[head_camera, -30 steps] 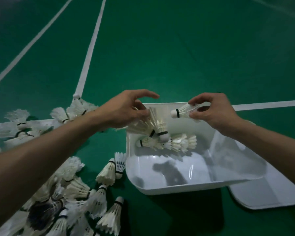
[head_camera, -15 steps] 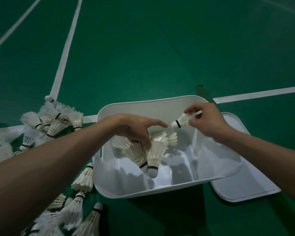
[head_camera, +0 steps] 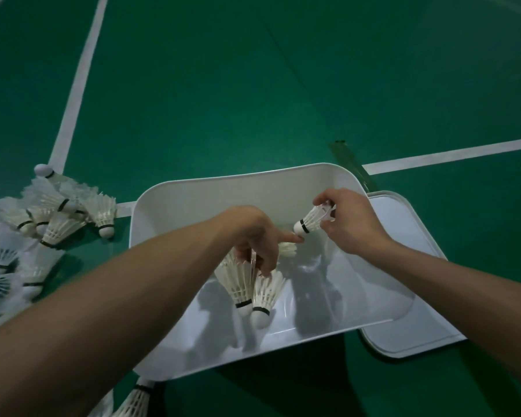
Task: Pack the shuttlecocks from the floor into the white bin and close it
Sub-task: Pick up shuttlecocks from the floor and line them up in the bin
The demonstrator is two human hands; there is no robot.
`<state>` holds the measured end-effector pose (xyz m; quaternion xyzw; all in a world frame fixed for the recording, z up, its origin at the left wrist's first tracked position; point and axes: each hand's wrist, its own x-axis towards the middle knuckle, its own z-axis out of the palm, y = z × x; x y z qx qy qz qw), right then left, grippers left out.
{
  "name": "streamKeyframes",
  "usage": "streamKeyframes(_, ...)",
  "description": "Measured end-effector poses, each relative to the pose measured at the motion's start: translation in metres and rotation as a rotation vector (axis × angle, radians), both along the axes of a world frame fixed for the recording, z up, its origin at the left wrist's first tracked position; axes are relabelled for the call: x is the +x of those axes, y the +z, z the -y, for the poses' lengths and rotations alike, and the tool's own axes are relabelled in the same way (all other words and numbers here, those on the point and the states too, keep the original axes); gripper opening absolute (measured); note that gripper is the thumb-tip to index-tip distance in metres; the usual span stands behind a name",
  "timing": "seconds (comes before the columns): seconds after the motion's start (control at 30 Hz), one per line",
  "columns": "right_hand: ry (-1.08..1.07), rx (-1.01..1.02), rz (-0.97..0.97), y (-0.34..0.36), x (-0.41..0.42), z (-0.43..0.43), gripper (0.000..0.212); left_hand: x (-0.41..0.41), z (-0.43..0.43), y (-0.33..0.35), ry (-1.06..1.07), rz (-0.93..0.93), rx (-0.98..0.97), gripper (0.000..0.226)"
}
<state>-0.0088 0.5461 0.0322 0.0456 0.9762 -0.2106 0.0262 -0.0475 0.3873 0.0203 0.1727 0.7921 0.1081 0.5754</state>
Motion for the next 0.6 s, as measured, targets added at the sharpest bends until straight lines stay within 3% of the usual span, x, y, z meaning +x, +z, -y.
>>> streamKeyframes(0.13,-0.001,0.011,0.011,-0.004,0.000,-0.002,0.037,-0.006,0.001,-0.005,-0.045,-0.055,-0.053,0.099)
streamKeyframes(0.6,0.006,0.167,0.059,-0.016,-0.008,0.003,0.050,-0.021,0.018,-0.003,0.081,-0.017,0.081,0.083)
